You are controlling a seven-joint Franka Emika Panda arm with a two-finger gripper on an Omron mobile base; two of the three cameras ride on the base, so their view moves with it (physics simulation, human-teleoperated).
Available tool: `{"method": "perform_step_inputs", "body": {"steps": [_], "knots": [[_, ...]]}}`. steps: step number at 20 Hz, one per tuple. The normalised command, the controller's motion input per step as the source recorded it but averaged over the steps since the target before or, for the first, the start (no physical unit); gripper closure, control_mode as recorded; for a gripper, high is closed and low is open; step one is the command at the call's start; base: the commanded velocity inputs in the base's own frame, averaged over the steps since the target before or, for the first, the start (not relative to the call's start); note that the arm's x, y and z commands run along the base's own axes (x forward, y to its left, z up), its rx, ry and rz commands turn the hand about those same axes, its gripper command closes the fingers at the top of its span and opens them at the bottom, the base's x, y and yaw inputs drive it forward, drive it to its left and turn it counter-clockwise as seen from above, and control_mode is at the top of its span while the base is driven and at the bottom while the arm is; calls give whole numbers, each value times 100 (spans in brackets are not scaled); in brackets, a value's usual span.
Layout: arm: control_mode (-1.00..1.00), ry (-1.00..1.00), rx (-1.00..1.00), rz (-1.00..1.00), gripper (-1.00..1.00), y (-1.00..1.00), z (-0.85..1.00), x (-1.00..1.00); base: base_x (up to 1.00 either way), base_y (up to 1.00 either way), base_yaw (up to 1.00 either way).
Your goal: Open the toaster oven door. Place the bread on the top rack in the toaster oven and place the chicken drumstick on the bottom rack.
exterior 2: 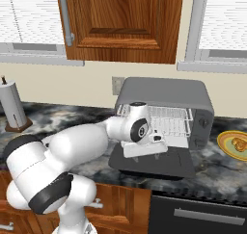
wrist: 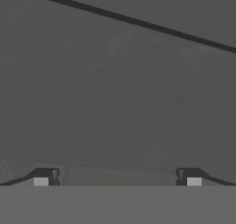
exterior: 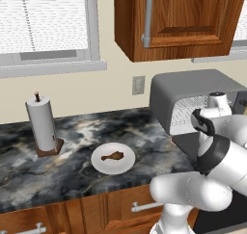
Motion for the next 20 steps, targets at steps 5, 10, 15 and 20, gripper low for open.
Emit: {"method": "perform_step_inputs", "body": {"steps": [5,10,15,20], "knots": [[-100,0,9,1,-100,-11,-65,-25,0,0,0],[-100,-6,4,1,-100,-9,-20,-15,0,0,0],[-100,1,0,0,-100,0,45,-3,0,0,0],[-100,-1,0,0,-100,0,32,0,0,0,0]]}}
